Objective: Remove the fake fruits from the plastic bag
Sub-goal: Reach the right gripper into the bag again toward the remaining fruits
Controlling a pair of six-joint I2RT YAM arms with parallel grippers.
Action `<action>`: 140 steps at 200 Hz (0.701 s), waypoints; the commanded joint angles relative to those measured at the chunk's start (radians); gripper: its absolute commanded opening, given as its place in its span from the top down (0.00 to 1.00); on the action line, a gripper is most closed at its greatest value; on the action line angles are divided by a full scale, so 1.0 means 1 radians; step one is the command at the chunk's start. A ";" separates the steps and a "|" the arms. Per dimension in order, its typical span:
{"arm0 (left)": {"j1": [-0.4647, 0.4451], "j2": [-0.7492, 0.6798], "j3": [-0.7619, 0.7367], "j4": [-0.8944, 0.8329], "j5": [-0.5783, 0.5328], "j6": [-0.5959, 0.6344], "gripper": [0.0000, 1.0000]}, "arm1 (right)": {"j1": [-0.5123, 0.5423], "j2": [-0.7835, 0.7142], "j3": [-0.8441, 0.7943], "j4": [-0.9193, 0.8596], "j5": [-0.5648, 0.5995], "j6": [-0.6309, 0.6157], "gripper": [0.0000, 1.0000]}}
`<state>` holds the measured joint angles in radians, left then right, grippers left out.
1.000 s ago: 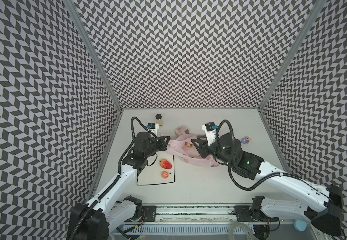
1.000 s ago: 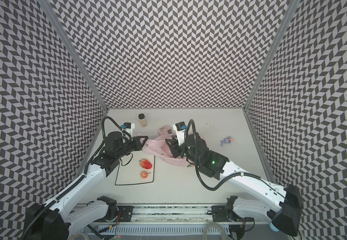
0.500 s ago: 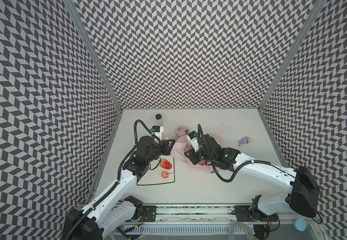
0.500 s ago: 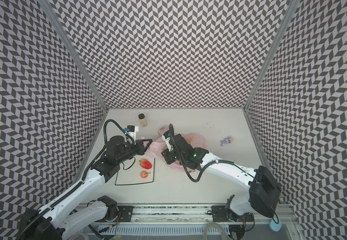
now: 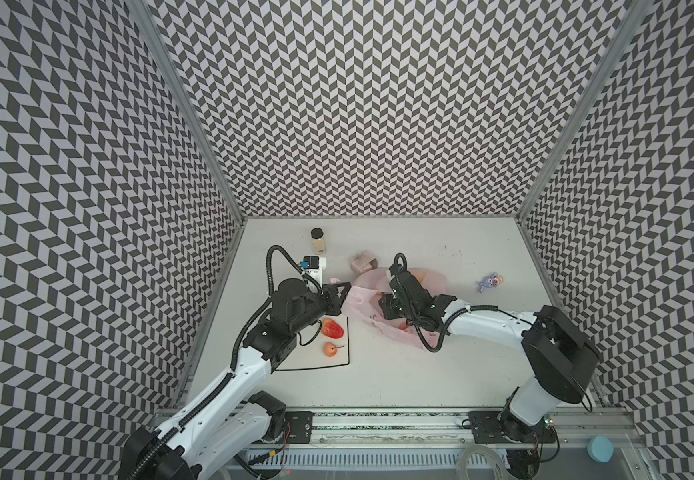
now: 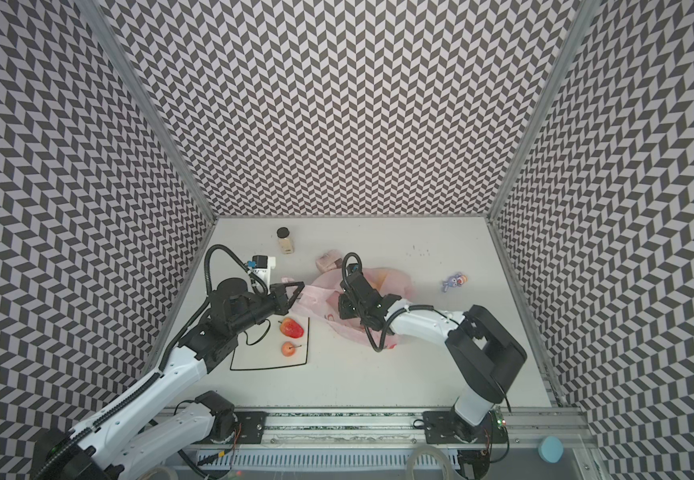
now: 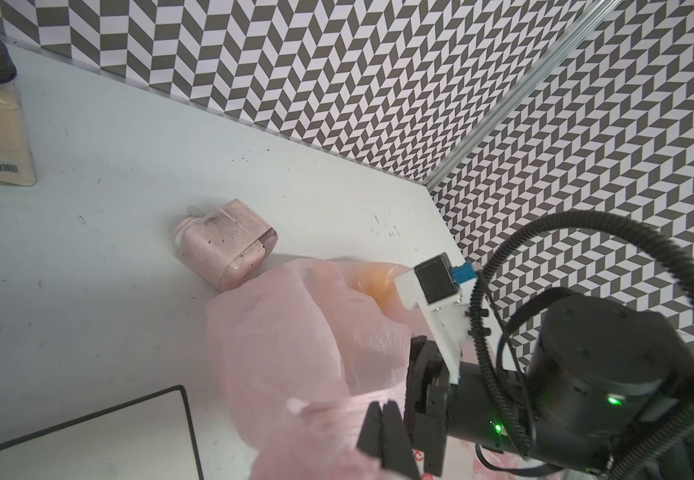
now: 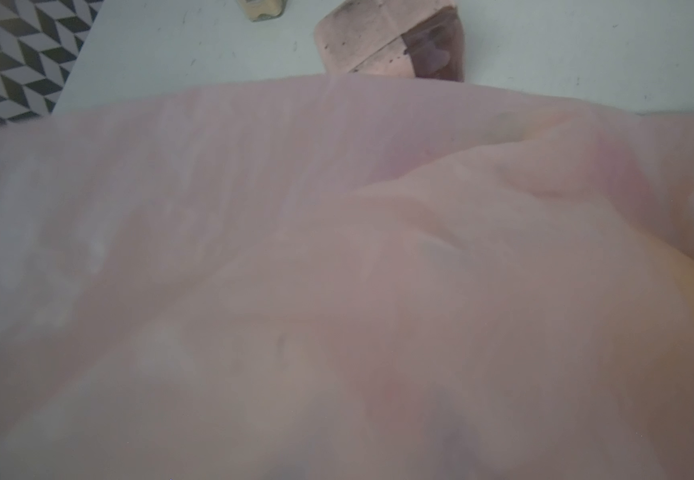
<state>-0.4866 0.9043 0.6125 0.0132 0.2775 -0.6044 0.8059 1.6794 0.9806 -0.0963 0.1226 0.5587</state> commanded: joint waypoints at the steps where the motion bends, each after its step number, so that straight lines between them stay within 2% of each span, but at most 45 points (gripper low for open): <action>1: -0.010 -0.023 -0.018 -0.005 -0.004 -0.016 1.00 | -0.009 0.048 0.044 0.112 0.059 0.072 0.56; 65: -0.037 -0.061 -0.058 -0.006 -0.014 -0.056 1.00 | -0.046 0.191 0.110 0.208 0.086 0.181 0.33; 140: -0.079 -0.044 -0.066 -0.009 0.006 -0.067 1.00 | -0.072 0.350 0.225 0.238 0.178 0.229 0.25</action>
<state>-0.5499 0.8585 0.5529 0.0059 0.2771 -0.6582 0.7425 1.9797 1.1606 0.0864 0.2340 0.7475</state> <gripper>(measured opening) 0.047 0.746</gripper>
